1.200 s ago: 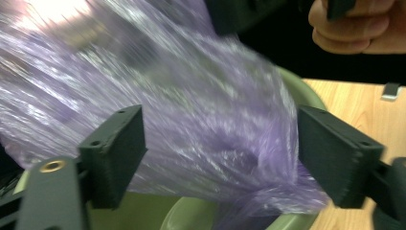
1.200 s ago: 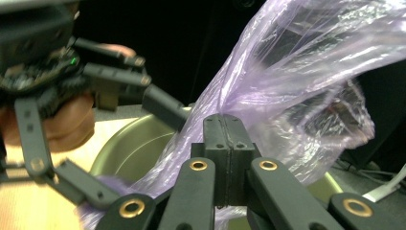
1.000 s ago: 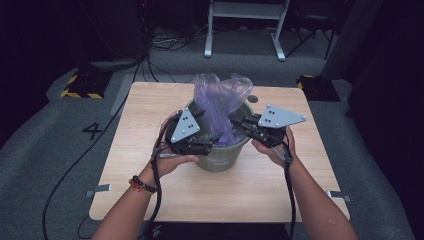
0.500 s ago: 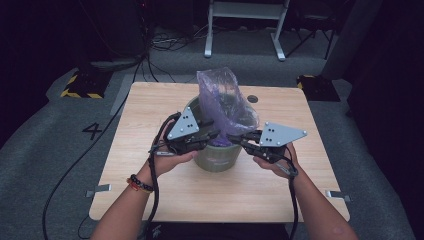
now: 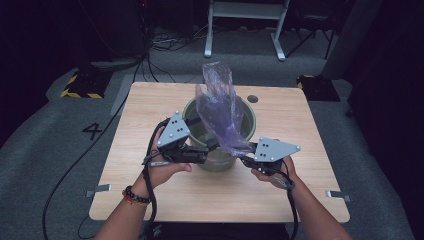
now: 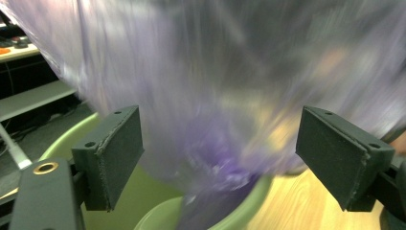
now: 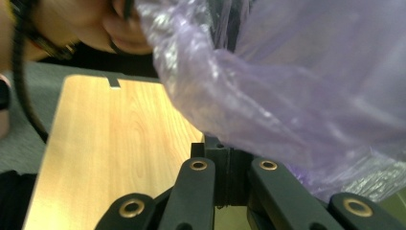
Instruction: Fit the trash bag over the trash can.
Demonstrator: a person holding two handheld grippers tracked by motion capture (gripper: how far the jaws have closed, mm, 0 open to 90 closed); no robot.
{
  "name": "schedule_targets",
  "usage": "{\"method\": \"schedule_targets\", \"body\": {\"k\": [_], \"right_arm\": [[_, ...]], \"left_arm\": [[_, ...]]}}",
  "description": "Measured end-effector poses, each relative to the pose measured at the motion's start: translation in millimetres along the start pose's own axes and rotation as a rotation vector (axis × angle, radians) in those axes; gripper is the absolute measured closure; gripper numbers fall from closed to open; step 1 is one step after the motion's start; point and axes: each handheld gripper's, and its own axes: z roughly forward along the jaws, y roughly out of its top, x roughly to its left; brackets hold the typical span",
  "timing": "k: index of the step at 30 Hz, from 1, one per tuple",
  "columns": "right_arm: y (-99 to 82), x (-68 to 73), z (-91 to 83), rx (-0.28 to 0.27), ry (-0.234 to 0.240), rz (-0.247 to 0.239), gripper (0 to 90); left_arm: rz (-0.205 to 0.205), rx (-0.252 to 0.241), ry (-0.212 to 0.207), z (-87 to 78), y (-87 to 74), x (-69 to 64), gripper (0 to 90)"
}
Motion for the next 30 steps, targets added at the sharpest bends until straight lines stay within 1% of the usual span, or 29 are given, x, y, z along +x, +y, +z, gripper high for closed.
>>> {"method": "schedule_targets", "body": {"k": [2,3,4,7,9,10,11,12,13,14,15,16,17,18,20,21,22,23,24,25,26,27,29,30], "right_arm": [[-0.2,1.8,0.6,0.009,-0.022,-0.013,90.0],[0.0,2.8,1.5,0.024,-0.049,-0.030,90.0],[0.2,3.1,2.0,0.032,-0.059,-0.040,90.0],[-0.1,2.9,2.8,0.038,-0.073,-0.056,90.0],[-0.7,2.8,2.8,0.032,-0.073,-0.052,90.0],[-0.7,2.8,2.8,0.032,-0.073,-0.052,90.0],[-0.8,3.2,2.7,0.032,-0.072,-0.051,90.0],[-0.8,4.3,2.6,0.034,-0.062,-0.054,90.0],[-0.8,4.3,2.6,0.034,-0.062,-0.054,90.0],[-1.0,5.3,2.4,0.033,-0.060,-0.058,90.0],[-2.1,7.1,1.8,0.029,-0.059,-0.064,90.0],[-2.1,7.1,1.8,0.029,-0.059,-0.064,90.0],[-4.1,7.4,0.7,0.023,-0.059,-0.059,90.0],[-4.1,7.4,0.7,0.023,-0.059,-0.059,90.0],[-7.7,7.6,-0.8,0.015,-0.068,-0.050,90.0],[-9.9,8.0,-1.7,0.008,-0.070,-0.042,89.7],[-12.3,8.6,-3.2,0.003,-0.071,-0.033,89.3],[-14.9,9.1,-4.6,-0.004,-0.078,-0.031,88.4],[-17.6,10.5,-6.4,-0.006,-0.087,-0.022,87.6],[-20.2,11.2,-8.3,-0.011,-0.091,-0.019,87.5],[-25.7,12.7,-11.9,-0.019,-0.098,-0.008,86.4],[-25.7,12.7,-11.9,-0.019,-0.098,-0.008,86.4],[-31.1,14.3,-14.9,-0.028,-0.106,0.010,82.4],[-35.8,15.3,-17.6,-0.030,-0.112,0.027,79.8]], "left_arm": [[0.016,-0.024,0.000,-6.6,7.3,-4.9,15.9],[0.027,-0.032,-0.008,-9.8,11.3,-6.8,15.9],[0.042,-0.039,-0.014,-14.9,19.3,-9.8,15.9],[0.040,-0.051,-0.020,-18.4,26.3,-10.3,15.8],[0.040,-0.057,-0.023,-20.2,33.0,-10.1,15.7],[0.035,-0.059,-0.032,-20.4,36.1,-9.4,15.7],[0.025,-0.061,-0.029,-19.8,38.4,-8.5,15.7],[0.019,-0.056,-0.019,-17.6,39.9,-7.5,15.7],[0.020,-0.041,0.001,-14.2,40.6,-6.0,15.7],[0.015,-0.022,0.011,-10.1,39.9,-4.1,15.3],[0.012,0.003,0.021,-5.4,38.3,-2.2,17.3],[0.011,0.032,0.045,-0.3,36.1,-0.9,17.3],[0.017,0.058,0.070,3.5,33.4,0.7,25.0],[0.018,0.071,0.072,6.0,29.9,2.7,25.0],[0.004,0.088,0.054,8.8,22.7,8.1,42.5],[0.005,0.101,0.034,9.3,19.0,10.1,53.6],[0.013,0.112,0.006,9.0,15.3,11.2,62.0],[0.027,0.120,-0.002,8.7,11.9,10.5,69.0],[0.038,0.124,0.004,7.9,8.6,9.0,72.0],[0.045,0.122,-0.006,6.5,5.3,7.6,76.9],[0.053,0.120,-0.014,5.1,2.1,5.9,84.2],[0.059,0.118,-0.016,3.8,-1.4,3.7,84.2],[0.066,0.104,-0.025,0.6,-8.6,-1.4,86.5],[0.069,0.101,-0.026,-0.7,-12.3,-4.2,87.1]]}}
